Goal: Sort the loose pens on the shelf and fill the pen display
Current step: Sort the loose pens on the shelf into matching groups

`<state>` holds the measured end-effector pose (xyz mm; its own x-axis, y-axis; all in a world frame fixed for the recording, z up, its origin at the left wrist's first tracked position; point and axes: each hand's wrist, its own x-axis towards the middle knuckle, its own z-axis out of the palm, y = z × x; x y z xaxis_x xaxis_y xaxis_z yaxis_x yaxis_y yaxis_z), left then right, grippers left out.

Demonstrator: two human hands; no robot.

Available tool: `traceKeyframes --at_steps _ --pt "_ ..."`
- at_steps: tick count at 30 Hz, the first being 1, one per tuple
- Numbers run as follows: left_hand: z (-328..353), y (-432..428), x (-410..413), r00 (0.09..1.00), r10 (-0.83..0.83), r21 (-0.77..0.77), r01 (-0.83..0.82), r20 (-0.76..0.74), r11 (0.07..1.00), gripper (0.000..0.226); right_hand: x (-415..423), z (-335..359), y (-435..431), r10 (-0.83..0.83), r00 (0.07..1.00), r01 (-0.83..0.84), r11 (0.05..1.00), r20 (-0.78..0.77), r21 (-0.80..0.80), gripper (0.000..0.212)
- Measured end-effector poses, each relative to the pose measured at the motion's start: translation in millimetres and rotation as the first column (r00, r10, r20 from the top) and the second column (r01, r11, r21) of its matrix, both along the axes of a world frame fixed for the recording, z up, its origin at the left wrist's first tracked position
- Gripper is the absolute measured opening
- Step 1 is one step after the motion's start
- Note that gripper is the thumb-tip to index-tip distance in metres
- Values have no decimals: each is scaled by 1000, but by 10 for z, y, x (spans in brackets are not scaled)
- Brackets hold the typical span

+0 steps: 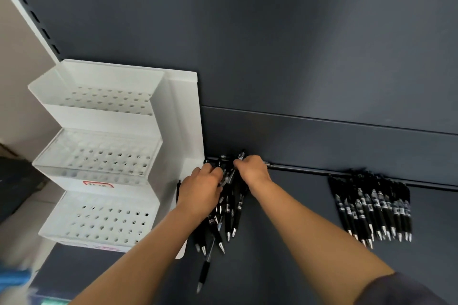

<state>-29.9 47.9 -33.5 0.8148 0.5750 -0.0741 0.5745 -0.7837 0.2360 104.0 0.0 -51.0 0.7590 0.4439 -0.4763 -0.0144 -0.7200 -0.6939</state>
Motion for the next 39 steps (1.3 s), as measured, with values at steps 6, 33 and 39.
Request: traceKeyframes --at_steps 6,33,39 --pt "27 -257 180 989 -129 68 134 -68 989 26 165 111 -276 -74 997 68 984 34 165 17" --pt "205 -2056 1661 992 -90 -407 118 86 906 17 1298 568 -2882 -62 974 58 998 216 26 31" --pt "260 -2672 2113 990 -73 -369 113 120 923 26 1831 685 -3659 -33 957 37 999 289 -9 31"
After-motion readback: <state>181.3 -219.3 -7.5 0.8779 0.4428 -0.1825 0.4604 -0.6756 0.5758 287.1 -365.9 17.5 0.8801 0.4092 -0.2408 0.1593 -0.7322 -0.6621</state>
